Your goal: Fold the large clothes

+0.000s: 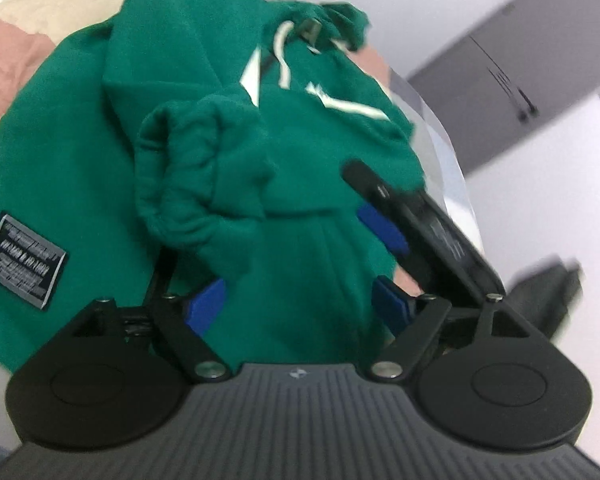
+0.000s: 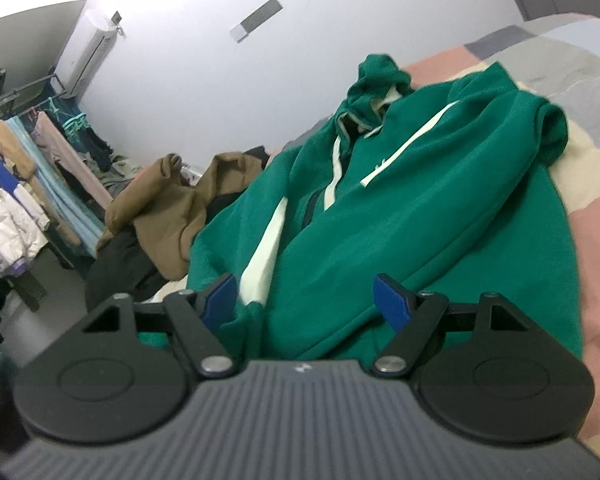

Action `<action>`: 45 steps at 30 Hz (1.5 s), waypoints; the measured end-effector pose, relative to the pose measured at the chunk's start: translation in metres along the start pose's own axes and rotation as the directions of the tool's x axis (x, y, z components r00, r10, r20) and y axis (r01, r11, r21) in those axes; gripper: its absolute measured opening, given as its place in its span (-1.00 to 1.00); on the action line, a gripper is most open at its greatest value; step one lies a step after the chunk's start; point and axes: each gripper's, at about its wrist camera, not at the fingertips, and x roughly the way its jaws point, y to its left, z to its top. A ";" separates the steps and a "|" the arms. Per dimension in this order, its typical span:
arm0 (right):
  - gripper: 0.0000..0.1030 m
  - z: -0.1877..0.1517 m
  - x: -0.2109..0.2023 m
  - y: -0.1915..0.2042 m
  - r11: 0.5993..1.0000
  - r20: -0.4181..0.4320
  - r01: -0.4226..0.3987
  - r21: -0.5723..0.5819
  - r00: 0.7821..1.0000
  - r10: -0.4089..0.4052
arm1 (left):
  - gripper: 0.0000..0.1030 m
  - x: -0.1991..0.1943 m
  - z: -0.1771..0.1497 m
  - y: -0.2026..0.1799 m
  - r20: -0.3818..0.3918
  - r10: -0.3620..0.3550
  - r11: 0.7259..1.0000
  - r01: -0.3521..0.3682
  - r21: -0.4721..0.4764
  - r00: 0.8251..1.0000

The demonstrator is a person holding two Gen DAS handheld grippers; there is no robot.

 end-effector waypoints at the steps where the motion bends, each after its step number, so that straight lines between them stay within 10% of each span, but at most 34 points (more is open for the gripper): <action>1: 0.51 -0.001 0.001 0.002 1.000 -0.013 -0.011 -0.001 1.000 0.011 | 0.65 -0.006 -0.004 0.001 -0.004 -0.011 1.000 0.011 0.014 1.000; 11: 0.51 -0.018 0.014 0.023 0.990 -0.142 -0.134 0.036 0.980 0.137 | 0.66 -0.044 0.027 0.065 0.152 -0.001 1.000 0.002 -0.006 0.988; 28: -0.15 -0.044 0.034 -0.002 0.942 -0.194 -0.022 0.335 0.977 0.092 | 0.58 0.064 0.146 0.160 0.247 0.021 0.992 0.011 -0.126 0.969; 38: -0.39 -0.053 0.065 0.028 0.990 -0.321 -0.060 0.125 0.942 0.097 | -0.84 0.092 0.161 0.173 0.235 -0.014 0.990 0.046 -0.130 0.972; 45: -0.81 -0.033 0.047 0.063 0.988 -0.263 -0.129 -0.086 0.959 0.103 | -0.89 0.058 0.173 0.185 0.347 -0.112 0.969 0.180 -0.169 0.931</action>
